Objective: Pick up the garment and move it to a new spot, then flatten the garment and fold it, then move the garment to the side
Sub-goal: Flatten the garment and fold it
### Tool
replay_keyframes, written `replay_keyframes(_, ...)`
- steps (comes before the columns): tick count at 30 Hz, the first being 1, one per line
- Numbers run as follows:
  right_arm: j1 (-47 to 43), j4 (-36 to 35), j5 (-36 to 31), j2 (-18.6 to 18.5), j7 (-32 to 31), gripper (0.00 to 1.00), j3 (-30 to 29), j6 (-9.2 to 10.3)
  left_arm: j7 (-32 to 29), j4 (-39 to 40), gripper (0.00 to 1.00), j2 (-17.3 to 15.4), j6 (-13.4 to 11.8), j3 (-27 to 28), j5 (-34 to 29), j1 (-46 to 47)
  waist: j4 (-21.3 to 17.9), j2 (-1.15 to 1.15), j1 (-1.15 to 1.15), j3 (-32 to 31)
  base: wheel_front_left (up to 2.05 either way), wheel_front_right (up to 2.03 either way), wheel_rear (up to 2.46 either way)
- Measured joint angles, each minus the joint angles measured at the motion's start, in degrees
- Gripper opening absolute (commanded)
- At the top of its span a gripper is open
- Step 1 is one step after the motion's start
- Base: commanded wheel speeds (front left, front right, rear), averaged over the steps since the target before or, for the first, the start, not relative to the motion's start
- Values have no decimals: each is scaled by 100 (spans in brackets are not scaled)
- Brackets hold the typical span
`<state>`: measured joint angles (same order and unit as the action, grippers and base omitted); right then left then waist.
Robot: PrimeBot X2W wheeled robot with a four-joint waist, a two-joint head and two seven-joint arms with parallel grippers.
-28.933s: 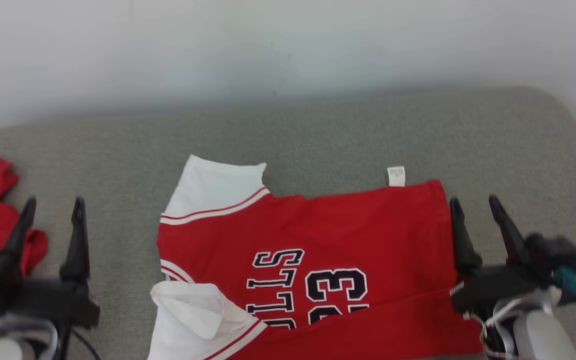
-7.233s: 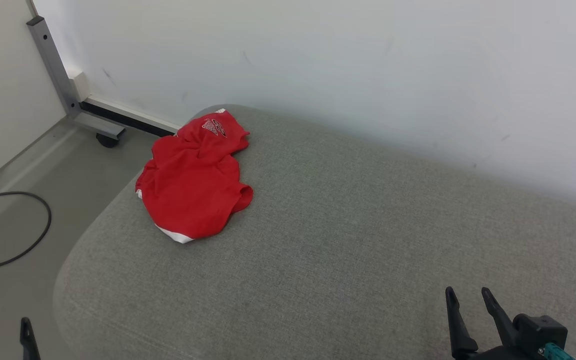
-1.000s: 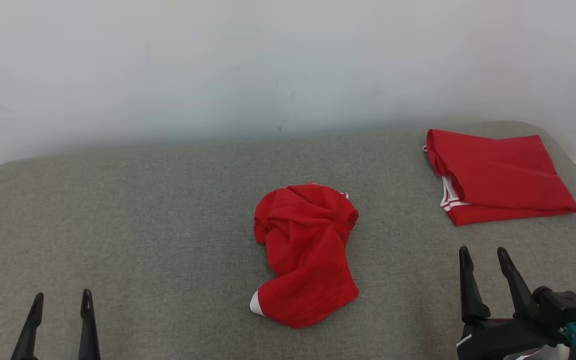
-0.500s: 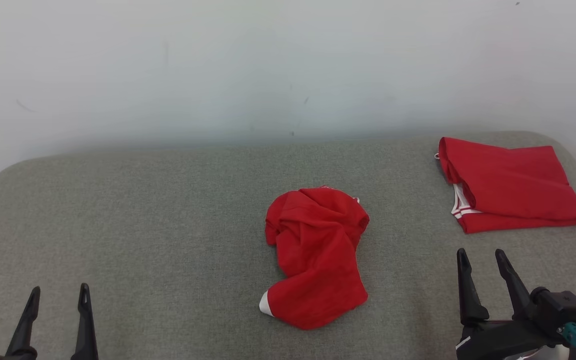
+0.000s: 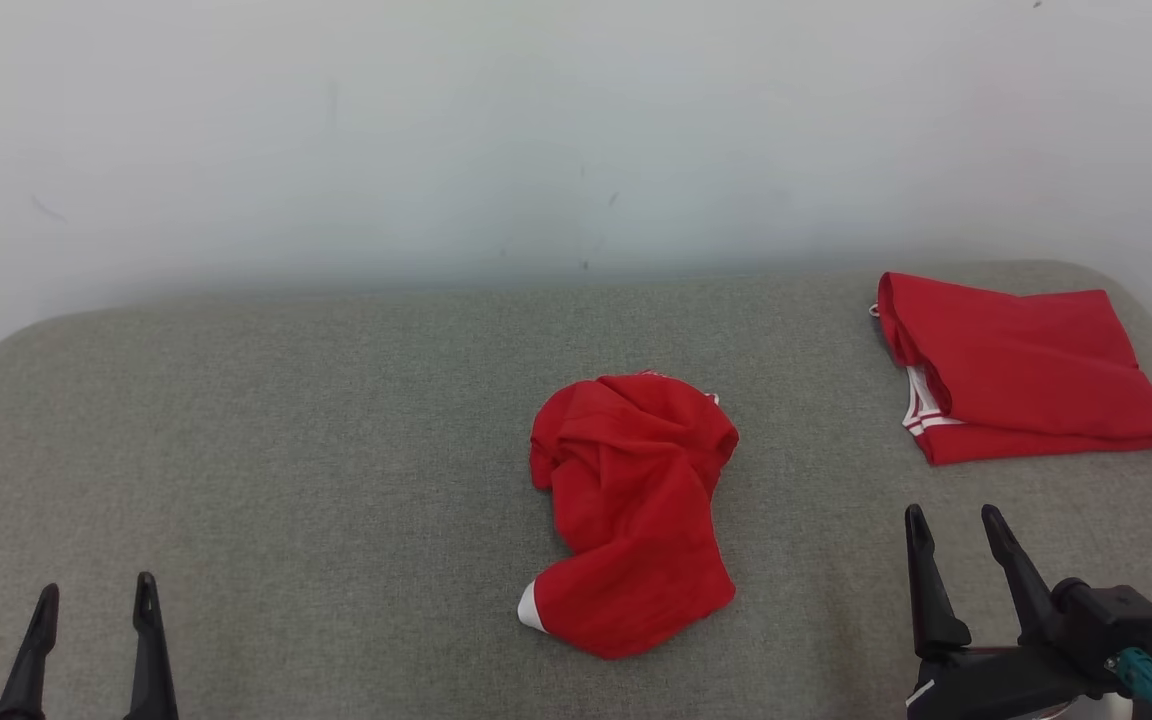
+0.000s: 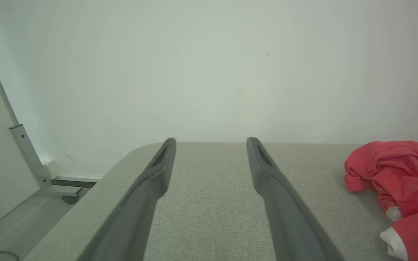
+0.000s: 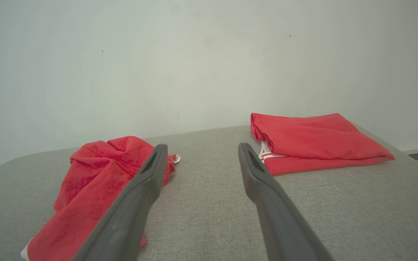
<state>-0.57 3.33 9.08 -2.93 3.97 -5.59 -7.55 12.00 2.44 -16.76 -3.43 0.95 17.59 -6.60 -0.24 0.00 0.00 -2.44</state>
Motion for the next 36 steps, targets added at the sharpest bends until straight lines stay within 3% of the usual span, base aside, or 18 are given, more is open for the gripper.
replay_keyframes(18,-106,-13,-20,-1,-41,100,51,0,153,-234,100,34,37,133,259,12,-15,0,0,3,0,0,0)
replay_keyframes(36,-118,10,19,-1,-42,100,59,0,253,-147,100,230,-142,398,421,-23,-21,0,0,-14,0,0,0)
